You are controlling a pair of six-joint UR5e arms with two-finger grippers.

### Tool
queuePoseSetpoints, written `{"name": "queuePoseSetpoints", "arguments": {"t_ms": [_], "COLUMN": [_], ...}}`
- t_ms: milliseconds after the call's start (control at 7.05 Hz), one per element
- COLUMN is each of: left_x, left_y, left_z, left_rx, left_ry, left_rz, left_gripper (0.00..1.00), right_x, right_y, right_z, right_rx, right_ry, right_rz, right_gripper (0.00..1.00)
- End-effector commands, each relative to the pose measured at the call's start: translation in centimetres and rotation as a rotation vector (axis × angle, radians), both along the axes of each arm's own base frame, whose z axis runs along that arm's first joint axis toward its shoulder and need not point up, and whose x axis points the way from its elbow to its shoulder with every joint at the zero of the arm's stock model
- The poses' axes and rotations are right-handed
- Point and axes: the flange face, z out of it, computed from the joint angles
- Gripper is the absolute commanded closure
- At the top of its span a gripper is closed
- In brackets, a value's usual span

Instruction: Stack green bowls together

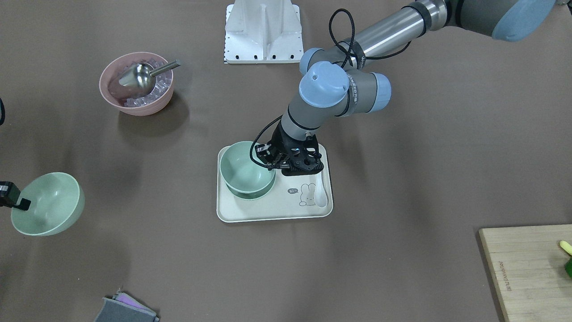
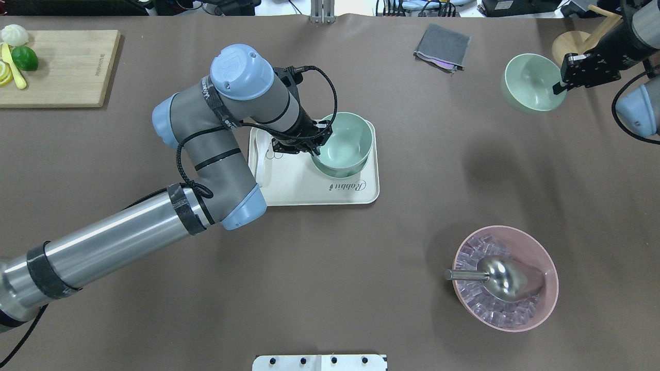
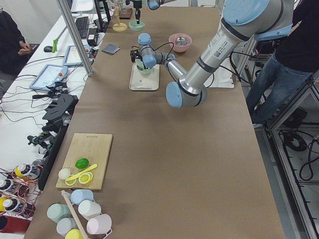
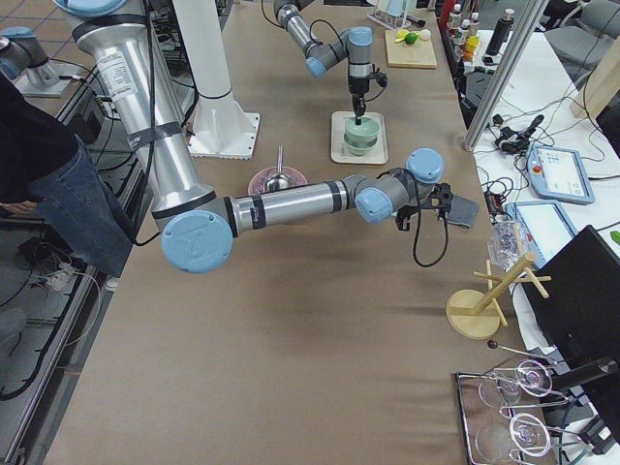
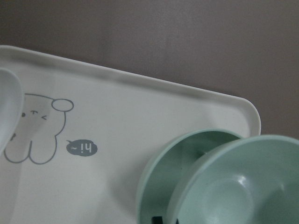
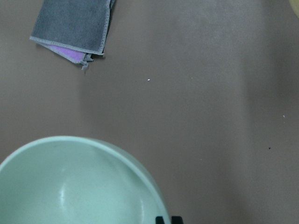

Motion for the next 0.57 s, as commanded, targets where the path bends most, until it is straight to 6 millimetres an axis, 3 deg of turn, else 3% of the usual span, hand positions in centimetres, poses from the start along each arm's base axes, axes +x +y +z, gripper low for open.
{"name": "queuePoseSetpoints", "arguments": {"t_ms": [0,142,284,426], "left_x": [0.1,0.3,1.2,1.1], "left_y": [0.0,-0.2,0.2,0.2], "left_z": [0.2,0.4,0.6,0.7], "left_rx": [-0.001,0.011,0.028,0.034], "left_ry": [-0.003,-0.018,-0.035,-0.036], "left_rz": [-0.001,-0.029,-0.057,-0.06], "left_gripper": [1.0,0.97,0.77,0.02], "right_x": [-0.1,-0.1,-0.1,-0.1], "right_y": [0.0,0.0,0.0,0.0], "right_z": [0.0,-0.1,-0.2,-0.3], "right_rx": [0.0,0.004,0.005,0.006], "right_ry": [0.0,0.002,0.0,-0.002], "right_rz": [-0.001,0.001,0.0,-0.001], "right_gripper": [1.0,1.0,1.0,1.0]}}
